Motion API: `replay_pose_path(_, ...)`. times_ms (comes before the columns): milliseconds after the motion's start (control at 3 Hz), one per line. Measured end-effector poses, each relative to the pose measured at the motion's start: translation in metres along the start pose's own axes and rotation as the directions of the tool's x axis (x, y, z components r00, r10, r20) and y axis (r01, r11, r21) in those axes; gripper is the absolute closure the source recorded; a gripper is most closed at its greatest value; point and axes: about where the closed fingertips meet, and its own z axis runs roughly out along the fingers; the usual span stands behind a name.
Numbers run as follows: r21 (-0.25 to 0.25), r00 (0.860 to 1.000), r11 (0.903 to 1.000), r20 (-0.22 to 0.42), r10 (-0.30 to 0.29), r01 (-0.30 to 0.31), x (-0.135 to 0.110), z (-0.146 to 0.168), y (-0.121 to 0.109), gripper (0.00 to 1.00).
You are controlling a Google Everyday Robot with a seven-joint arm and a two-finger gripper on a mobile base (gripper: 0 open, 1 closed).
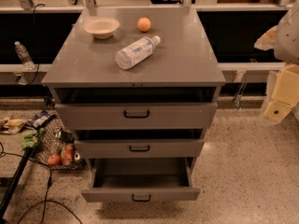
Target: Close bottom drawer
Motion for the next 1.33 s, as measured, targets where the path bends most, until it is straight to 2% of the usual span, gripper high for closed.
replay_pose_path(333, 0.0, 1.0, 1.0, 0.0, 0.0, 0.0, 0.0, 0.0, 0.0, 0.0)
replay_pose_path(667, 0.01, 1.0, 1.0, 0.003, -0.001, 0.001, -0.001, -0.002, -0.001, 0.16)
replay_pose_path(1000, 0.001, 0.999, 0.9999, 0.031, 0.012, -0.012, -0.001, 0.016, 0.006, 0.39)
replay_pose_path(1333, -0.051, 0.991, 0.9985, 0.134, 0.028, -0.021, -0.001, 0.076, 0.038, 0.62)
